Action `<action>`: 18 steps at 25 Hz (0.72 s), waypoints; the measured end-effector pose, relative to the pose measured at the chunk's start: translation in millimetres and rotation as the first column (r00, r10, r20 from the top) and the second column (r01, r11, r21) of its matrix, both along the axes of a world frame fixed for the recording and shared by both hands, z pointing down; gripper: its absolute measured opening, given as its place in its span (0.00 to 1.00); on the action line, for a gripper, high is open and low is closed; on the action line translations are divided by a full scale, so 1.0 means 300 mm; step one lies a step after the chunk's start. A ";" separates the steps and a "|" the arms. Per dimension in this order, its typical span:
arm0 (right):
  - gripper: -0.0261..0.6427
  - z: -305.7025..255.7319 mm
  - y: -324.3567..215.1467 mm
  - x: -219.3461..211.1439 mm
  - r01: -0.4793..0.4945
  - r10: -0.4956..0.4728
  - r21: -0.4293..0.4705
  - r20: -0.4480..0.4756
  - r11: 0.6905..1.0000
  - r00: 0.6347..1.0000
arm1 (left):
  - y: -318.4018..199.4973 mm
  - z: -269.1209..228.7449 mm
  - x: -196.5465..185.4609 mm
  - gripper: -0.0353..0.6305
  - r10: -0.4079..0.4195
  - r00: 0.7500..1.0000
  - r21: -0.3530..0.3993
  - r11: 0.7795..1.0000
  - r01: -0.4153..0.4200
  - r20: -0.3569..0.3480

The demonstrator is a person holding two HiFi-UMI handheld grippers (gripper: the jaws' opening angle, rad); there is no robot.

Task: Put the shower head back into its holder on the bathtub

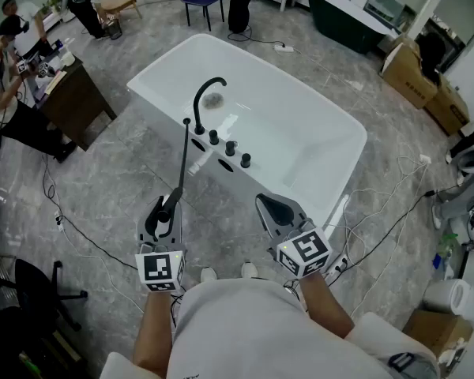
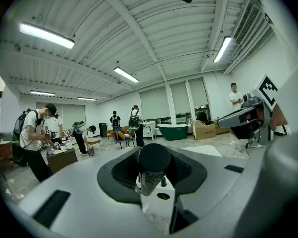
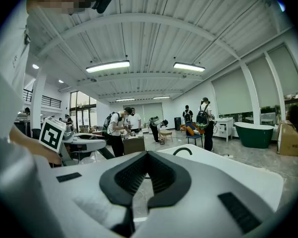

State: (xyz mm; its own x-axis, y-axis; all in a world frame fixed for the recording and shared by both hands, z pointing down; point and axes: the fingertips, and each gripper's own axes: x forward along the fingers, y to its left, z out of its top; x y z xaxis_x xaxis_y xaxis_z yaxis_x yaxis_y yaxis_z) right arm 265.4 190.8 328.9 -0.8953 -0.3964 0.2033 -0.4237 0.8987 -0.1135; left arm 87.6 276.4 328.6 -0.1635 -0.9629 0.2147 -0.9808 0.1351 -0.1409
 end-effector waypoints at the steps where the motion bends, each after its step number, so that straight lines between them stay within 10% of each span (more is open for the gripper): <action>1: 0.07 0.000 0.002 -0.005 0.001 -0.001 -0.001 0.000 1.000 1.000 | -0.001 -0.001 0.001 0.26 0.004 1.000 0.002 1.000 -0.004 -0.002; 18: 0.07 0.008 -0.020 -0.014 0.028 -0.027 -0.016 0.031 0.999 0.999 | -0.038 -0.007 0.035 0.26 0.015 1.000 0.002 1.000 -0.015 0.008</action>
